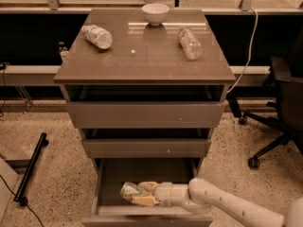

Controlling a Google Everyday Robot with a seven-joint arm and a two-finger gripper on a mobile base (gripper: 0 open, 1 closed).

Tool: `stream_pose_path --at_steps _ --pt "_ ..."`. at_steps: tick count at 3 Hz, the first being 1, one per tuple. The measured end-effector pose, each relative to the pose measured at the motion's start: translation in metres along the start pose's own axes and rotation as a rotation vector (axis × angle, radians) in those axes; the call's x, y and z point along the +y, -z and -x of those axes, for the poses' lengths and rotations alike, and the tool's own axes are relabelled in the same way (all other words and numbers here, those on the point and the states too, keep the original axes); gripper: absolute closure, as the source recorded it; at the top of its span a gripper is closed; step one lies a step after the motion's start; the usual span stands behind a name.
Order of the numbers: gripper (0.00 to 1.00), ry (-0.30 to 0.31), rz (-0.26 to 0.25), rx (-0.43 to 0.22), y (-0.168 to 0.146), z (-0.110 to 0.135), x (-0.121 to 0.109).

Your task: Pick 7up can from bottom drawer and place on counter

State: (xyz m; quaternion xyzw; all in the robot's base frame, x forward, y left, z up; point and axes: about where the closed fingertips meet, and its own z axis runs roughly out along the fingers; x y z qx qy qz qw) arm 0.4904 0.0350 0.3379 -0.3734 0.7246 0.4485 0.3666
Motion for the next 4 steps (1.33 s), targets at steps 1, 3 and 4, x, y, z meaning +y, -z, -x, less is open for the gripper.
stream_pose_path --at_steps 1,3,4 --pt "1.0 0.079 0.013 -0.06 0.048 0.029 0.026" --pt "1.0 0.315 0.017 -0.119 0.126 0.106 0.063" --pt "1.0 0.45 -0.006 -0.067 0.155 0.157 0.083"
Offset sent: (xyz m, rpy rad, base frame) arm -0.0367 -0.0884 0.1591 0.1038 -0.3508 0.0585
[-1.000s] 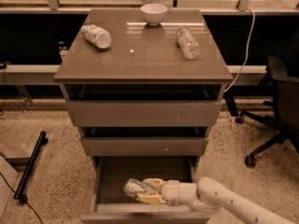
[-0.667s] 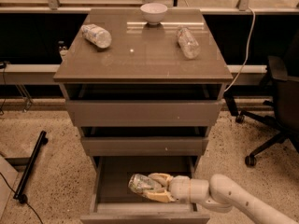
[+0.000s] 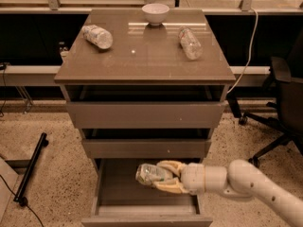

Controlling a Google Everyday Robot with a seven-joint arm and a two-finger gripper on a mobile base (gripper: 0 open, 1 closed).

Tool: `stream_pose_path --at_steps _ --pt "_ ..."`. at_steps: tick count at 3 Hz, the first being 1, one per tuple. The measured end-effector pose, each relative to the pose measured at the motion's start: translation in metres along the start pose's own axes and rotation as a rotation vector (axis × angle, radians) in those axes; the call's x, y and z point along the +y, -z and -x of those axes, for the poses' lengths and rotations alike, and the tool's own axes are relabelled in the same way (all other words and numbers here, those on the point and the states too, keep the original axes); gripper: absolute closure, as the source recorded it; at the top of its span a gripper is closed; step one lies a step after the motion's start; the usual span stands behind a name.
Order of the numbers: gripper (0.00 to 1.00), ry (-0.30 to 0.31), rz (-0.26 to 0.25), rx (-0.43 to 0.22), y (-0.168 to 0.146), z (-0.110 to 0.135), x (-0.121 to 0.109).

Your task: Pick 7up can from bottom drawer and place on counter

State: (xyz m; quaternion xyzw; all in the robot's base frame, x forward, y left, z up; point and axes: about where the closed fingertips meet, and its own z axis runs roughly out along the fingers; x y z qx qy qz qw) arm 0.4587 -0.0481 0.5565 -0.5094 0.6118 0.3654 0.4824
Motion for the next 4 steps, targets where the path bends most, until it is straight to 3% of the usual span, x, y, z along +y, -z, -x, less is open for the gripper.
stream_pose_path --at_steps 1,2,4 --pt "1.0 0.093 -0.012 0.078 0.015 0.043 -0.011" --pt "1.0 0.208 -0.042 0.189 0.028 0.1 -0.034" --pt "1.0 0.329 -0.127 0.267 0.052 0.169 -0.06"
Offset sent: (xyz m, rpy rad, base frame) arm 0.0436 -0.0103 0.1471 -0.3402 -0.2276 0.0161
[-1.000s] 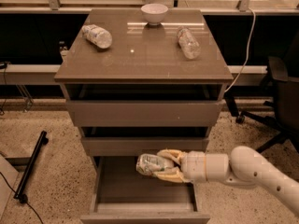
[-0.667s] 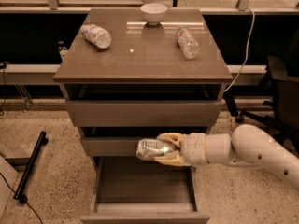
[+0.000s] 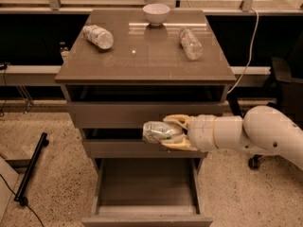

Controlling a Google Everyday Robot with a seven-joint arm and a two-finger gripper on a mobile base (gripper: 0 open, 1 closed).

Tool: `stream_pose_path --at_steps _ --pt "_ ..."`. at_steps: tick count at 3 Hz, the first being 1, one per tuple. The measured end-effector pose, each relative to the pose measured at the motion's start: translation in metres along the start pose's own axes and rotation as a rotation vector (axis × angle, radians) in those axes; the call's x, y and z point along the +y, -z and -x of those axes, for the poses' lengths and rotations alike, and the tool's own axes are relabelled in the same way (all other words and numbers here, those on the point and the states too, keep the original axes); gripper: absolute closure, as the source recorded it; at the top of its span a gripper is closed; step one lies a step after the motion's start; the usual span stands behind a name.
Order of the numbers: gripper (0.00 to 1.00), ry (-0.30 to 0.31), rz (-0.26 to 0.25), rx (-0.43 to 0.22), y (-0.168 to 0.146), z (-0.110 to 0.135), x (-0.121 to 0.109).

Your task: Pick 7up can from bottom drawer and place on counter

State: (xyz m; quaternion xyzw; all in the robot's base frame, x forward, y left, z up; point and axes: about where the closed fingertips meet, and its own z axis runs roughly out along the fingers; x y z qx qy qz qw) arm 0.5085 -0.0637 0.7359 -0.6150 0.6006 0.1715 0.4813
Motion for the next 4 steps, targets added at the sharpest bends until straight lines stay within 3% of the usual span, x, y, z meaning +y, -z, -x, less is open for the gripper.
stream_pose_path --at_steps 1,2,3,4 --pt "1.0 0.048 -0.04 0.02 0.013 0.021 -0.018" --pt "1.0 0.048 -0.04 0.02 0.013 0.021 -0.018" --pt "1.0 0.119 -0.054 0.035 0.018 0.037 -0.025" --pt "1.0 0.247 -0.099 0.059 0.04 0.071 -0.053"
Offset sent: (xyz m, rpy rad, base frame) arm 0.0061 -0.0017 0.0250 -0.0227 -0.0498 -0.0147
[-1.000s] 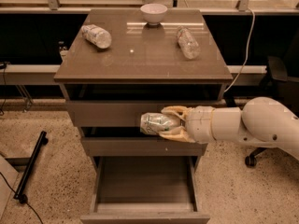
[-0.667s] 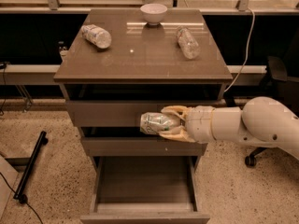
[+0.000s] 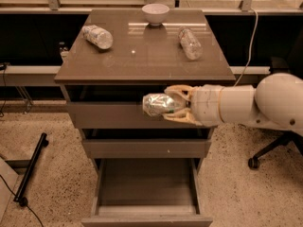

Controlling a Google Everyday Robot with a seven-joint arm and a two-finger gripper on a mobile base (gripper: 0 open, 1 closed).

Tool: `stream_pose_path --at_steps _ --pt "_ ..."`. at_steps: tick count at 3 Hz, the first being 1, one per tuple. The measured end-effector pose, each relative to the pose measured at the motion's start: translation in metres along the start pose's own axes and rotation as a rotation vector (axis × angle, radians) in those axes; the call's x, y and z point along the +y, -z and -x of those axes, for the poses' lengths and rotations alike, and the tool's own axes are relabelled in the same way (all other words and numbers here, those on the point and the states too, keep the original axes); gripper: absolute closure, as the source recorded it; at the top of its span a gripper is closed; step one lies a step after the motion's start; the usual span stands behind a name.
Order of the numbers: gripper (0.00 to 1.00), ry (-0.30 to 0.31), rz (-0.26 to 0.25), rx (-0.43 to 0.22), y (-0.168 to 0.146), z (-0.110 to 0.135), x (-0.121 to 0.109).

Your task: Pick 7up can from bottom drawer and place on counter

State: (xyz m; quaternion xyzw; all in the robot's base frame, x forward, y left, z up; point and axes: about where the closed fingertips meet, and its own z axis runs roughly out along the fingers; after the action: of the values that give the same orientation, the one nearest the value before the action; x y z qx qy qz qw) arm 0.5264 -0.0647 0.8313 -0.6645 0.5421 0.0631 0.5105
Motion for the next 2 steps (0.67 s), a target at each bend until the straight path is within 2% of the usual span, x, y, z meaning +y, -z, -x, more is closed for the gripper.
stream_pose_path --at_steps 1,2 --pt "1.0 0.079 -0.026 0.009 0.007 0.017 -0.029" --pt "1.0 0.12 -0.027 0.021 0.003 0.025 -0.058"
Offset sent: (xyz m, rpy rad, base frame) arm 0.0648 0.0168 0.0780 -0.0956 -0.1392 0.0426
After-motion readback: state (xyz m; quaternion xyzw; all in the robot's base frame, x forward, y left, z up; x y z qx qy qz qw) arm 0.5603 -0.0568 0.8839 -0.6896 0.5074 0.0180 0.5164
